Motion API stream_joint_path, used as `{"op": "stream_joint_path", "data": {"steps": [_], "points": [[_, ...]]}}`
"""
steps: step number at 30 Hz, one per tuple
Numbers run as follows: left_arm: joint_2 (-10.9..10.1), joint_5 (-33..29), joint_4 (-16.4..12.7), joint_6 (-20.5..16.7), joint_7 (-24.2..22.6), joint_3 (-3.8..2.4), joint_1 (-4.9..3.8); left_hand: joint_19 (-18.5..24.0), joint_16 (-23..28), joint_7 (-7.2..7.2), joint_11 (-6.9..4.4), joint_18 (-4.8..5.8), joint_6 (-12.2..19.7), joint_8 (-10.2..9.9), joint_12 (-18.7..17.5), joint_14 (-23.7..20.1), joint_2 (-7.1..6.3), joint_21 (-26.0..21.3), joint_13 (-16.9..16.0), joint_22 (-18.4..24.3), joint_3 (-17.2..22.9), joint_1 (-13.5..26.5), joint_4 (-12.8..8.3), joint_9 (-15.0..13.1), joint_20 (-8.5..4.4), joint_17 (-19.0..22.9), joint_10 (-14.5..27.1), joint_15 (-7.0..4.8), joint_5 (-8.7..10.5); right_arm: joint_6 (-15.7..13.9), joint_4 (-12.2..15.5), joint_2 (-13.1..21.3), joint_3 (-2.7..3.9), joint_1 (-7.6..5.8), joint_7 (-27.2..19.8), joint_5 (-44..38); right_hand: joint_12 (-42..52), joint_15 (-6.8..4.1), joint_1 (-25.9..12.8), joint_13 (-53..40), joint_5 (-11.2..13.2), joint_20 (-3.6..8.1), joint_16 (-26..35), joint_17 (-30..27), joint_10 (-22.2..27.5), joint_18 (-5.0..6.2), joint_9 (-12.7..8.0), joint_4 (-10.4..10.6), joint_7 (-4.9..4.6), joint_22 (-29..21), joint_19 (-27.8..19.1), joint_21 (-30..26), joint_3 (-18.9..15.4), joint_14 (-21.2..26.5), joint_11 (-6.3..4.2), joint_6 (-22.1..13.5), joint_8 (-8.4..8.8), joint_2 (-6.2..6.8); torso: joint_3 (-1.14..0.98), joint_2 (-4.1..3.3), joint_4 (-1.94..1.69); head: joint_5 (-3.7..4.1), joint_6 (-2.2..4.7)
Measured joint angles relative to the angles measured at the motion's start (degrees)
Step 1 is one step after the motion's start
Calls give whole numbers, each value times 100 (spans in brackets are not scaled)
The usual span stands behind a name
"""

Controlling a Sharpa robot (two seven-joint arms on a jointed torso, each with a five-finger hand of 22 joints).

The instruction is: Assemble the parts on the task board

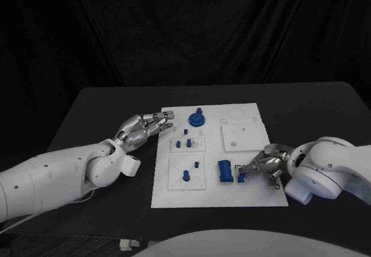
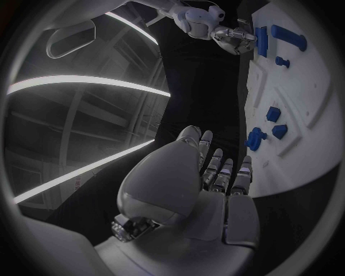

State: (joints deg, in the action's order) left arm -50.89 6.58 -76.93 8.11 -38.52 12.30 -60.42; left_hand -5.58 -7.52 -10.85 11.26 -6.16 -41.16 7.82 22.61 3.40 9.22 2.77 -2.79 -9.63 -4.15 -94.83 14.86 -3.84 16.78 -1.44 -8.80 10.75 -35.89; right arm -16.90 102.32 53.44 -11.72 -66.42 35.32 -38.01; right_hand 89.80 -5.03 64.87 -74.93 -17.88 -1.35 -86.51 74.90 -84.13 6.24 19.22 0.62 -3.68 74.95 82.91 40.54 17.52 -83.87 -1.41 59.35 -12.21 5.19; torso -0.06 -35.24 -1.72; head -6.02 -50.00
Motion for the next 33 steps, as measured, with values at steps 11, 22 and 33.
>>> {"op": "stream_joint_path", "data": {"steps": [11,22,33], "points": [[13,0,15,24,31,0,4,0,0,0,0,0,0,0,0,0,0,0,0,0,0,0,0,0,0,0,0,0,0,22,-4,-9,-10,15,5,-81,0,15,-68,1,523,-20,0,0,21,94,117,166,-24,-1,-20,-4,-244,-16,21,-123,-154,68,1,0,-1,-7,0],[18,3,26,55,66,0,13,-21,0,0,0,0,0,0,0,21,0,0,0,0,16,0,16,0,21,0,0,21,0,39,-5,-10,-12,18,7,-106,0,15,-211,1,708,-21,0,0,21,93,256,375,-3,-2,-20,-20,-707,-16,21,-207,-380,75,1,0,-1,-8,0],[18,4,31,68,85,0,21,-21,0,0,0,0,0,0,0,21,0,0,0,0,15,0,15,0,21,0,0,21,0,31,-8,-10,-12,20,7,-112,0,15,-263,2,960,-20,0,0,21,92,556,726,38,-2,-20,-20,-1165,-16,21,-415,-844,23,1,0,-1,-15,0]]}}
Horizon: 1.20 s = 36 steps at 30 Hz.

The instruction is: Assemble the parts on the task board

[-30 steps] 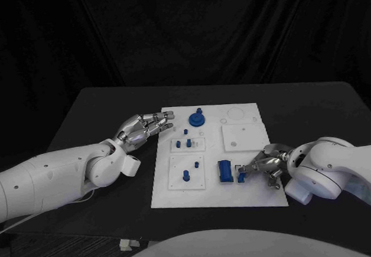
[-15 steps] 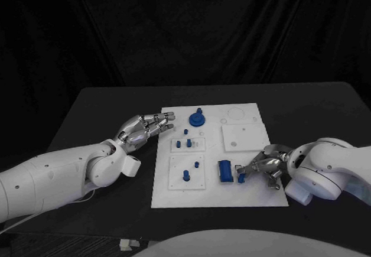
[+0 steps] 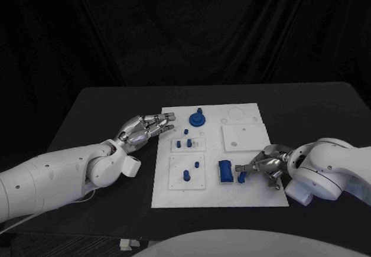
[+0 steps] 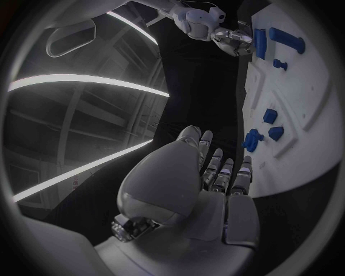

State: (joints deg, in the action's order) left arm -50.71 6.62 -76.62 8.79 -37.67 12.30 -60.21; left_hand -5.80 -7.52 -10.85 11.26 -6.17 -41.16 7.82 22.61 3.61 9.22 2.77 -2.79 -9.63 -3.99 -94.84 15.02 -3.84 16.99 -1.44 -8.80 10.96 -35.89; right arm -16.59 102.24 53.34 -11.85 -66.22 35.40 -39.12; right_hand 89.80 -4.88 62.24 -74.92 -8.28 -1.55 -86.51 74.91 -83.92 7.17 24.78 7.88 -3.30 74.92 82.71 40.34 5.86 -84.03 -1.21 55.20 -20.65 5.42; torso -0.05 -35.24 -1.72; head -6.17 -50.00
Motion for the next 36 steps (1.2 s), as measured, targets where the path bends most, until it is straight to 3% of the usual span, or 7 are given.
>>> {"op": "stream_joint_path", "data": {"steps": [18,33,36], "points": [[20,0,24,16,29,0,20,0,0,0,0,0,0,0,-27,0,0,0,0,0,0,0,0,0,0,0,0,0,-21,-185,12,15,-1,2,-9,55,0,-16,33,1,123,21,0,0,-1,-1,521,493,82,-1,21,59,-380,16,-44,-220,-761,-31,0,-2,0,-5,0],[34,0,40,29,47,0,32,0,0,0,0,0,0,0,-26,0,0,0,0,0,0,0,0,0,0,0,0,0,-21,-426,25,22,-1,2,-62,147,0,-32,57,1,123,21,0,0,-1,-1,645,587,122,-2,21,104,-411,1,-44,-261,-909,-54,0,-1,1,2,0],[36,1,41,32,49,0,34,0,0,0,0,94,0,0,-26,0,0,0,0,0,24,0,-25,0,0,0,0,0,-21,-469,26,23,0,2,-77,162,0,-32,86,1,123,21,0,0,-22,-2,669,587,102,-2,21,104,-411,1,-65,-281,-954,-84,0,-1,1,5,0]]}}
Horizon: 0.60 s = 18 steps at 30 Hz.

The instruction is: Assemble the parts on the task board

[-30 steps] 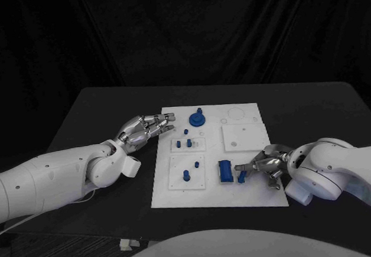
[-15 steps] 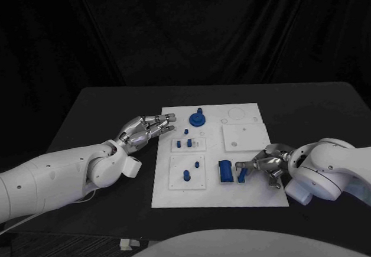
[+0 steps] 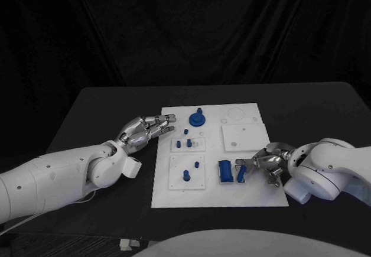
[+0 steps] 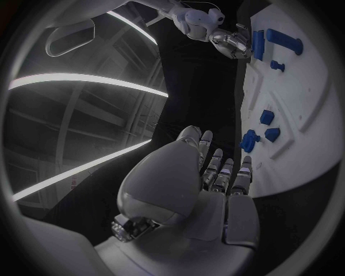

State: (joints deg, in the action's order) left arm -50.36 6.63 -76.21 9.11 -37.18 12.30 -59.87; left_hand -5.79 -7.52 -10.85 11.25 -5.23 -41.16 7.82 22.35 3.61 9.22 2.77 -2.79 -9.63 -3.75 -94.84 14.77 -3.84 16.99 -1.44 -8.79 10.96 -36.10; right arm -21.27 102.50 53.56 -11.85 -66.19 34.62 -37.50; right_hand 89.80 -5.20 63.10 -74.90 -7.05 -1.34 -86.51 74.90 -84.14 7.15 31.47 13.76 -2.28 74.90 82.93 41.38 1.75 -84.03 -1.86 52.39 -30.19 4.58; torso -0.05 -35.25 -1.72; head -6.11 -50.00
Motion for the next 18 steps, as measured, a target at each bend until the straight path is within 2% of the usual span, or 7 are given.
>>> {"op": "stream_joint_path", "data": {"steps": [5,9,10,13,15,18], "points": [[0,1,0,5,3,0,3,0,0,0,0,-1,0,0,0,0,0,0,0,0,0,0,0,0,0,0,0,0,0,-43,3,0,0,0,-13,21,0,0,0,0,0,0,0,0,0,0,10,0,0,0,0,0,0,0,0,0,0,0,0,0,-1,-1,0],[0,1,0,8,5,0,4,0,0,0,0,-1,0,0,0,0,0,0,0,0,0,0,0,0,0,-5,0,0,0,-52,4,-3,0,0,-14,34,0,0,42,0,-53,23,0,0,0,-1,60,15,21,1,-18,0,-15,0,0,-21,-80,-32,0,1,-1,-3,0],[0,1,0,8,5,0,4,0,0,0,0,-1,0,0,0,0,0,0,0,0,0,0,0,0,0,-6,0,0,0,-52,4,-3,0,0,-14,36,0,-7,147,0,-260,41,0,0,14,0,141,-16,23,3,0,0,8,8,-14,-68,-184,-66,0,1,-1,-3,0],[-2,1,-2,10,7,0,5,0,0,0,0,-1,0,0,0,0,0,0,0,0,0,0,0,0,0,-5,0,0,0,-51,6,-5,0,0,-9,34,0,-39,305,0,-566,41,0,0,21,0,321,-114,49,5,0,0,-2,2,-20,-178,-390,-91,0,1,-1,-3,0],[-3,1,-3,11,8,0,5,0,0,0,0,-1,0,0,0,0,0,0,0,0,0,0,0,0,0,-5,0,0,0,-44,10,-5,0,0,-5,18,0,-38,455,0,-911,58,0,0,21,-1,505,-235,49,4,-18,0,7,2,-20,-336,-584,-101,0,1,-1,-3,0],[-3,1,-3,12,9,0,6,0,0,0,0,-2,0,0,0,0,0,0,0,0,-1,0,0,0,0,-5,0,0,0,-35,19,-6,0,0,-1,-27,0,-38,554,-4,-1070,62,0,0,0,-1,674,-328,73,4,-22,0,6,2,-41,-449,-780,-125,0,1,-1,-3,0]]}}
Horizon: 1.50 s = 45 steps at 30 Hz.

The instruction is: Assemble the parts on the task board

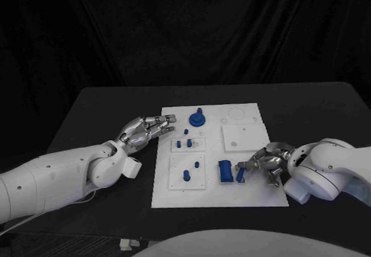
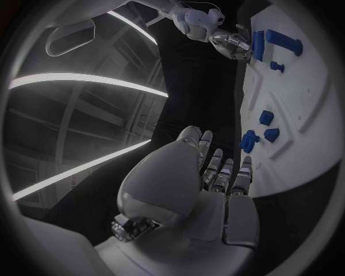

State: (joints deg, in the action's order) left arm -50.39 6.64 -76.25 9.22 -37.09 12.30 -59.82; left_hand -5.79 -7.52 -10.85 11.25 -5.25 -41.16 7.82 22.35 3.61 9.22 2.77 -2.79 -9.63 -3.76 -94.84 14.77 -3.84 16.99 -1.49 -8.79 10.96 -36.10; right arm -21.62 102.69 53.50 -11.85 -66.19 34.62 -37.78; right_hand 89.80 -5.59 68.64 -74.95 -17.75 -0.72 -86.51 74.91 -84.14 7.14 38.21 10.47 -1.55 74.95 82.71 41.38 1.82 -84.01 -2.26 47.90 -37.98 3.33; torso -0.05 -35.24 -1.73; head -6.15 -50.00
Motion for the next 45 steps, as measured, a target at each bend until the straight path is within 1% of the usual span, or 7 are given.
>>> {"op": "stream_joint_path", "data": {"steps": [4,10,31,33,37,41,45], "points": [[0,0,0,2,2,0,1,0,0,0,0,0,0,0,0,0,0,0,0,0,0,0,0,0,0,0,0,0,0,24,30,-6,0,0,8,-174,0,-42,171,0,-262,4,0,0,10,0,510,-186,42,0,-4,0,0,1,-50,-282,-574,-26,0,0,0,9,0],[4,0,1,6,5,0,2,0,0,0,0,0,0,0,0,0,0,0,0,0,0,0,0,0,0,1,0,0,0,70,56,-30,0,0,17,-440,0,-42,171,1,-262,37,0,0,10,1,783,-202,68,-1,-3,0,-15,1,-50,-373,-860,-26,0,1,-1,10,0],[19,0,13,30,24,0,18,0,0,0,0,-1,0,0,0,0,0,0,0,0,26,0,7,0,0,1,0,0,-23,105,81,-110,-1,2,22,-749,0,-41,162,2,-331,40,0,0,13,1,932,-187,70,-2,0,0,-30,1,-88,-513,-955,-81,1,-3,0,10,0],[19,0,13,33,25,0,19,0,0,0,0,-1,0,0,0,0,0,0,0,0,32,0,0,0,0,1,0,0,-23,105,81,-115,-1,2,22,-753,0,-41,191,2,-421,40,0,0,10,0,949,-219,101,-2,0,-25,1,1,-92,-545,-955,-110,1,-2,0,4,0],[19,0,13,37,26,0,22,0,0,0,0,-1,0,0,0,0,0,0,0,0,32,0,0,0,0,1,0,0,-23,105,81,-121,-1,3,21,-758,0,-41,274,2,-492,47,0,0,10,1,965,-261,79,-3,-7,-25,44,1,-92,-584,-955,-106,1,-2,0,0,0],[19,0,13,41,28,0,28,0,0,0,0,-1,0,0,0,0,0,0,0,0,32,0,0,0,0,2,0,0,-23,105,81,-125,0,5,20,-761,0,-41,320,3,-708,60,0,0,10,0,985,-314,81,-3,-20,-49,97,1,-92,-626,-955,-102,1,-2,0,-1,0],[19,0,15,45,30,0,38,0,0,0,0,-1,0,0,0,0,0,0,0,0,32,0,0,0,0,2,0,0,-23,105,75,-126,0,7,20,-764,0,-41,411,3,-1082,60,0,0,10,1,987,-378,71,-3,-20,-49,198,1,-91,-658,-955,-87,1,-2,0,-4,0]]}}
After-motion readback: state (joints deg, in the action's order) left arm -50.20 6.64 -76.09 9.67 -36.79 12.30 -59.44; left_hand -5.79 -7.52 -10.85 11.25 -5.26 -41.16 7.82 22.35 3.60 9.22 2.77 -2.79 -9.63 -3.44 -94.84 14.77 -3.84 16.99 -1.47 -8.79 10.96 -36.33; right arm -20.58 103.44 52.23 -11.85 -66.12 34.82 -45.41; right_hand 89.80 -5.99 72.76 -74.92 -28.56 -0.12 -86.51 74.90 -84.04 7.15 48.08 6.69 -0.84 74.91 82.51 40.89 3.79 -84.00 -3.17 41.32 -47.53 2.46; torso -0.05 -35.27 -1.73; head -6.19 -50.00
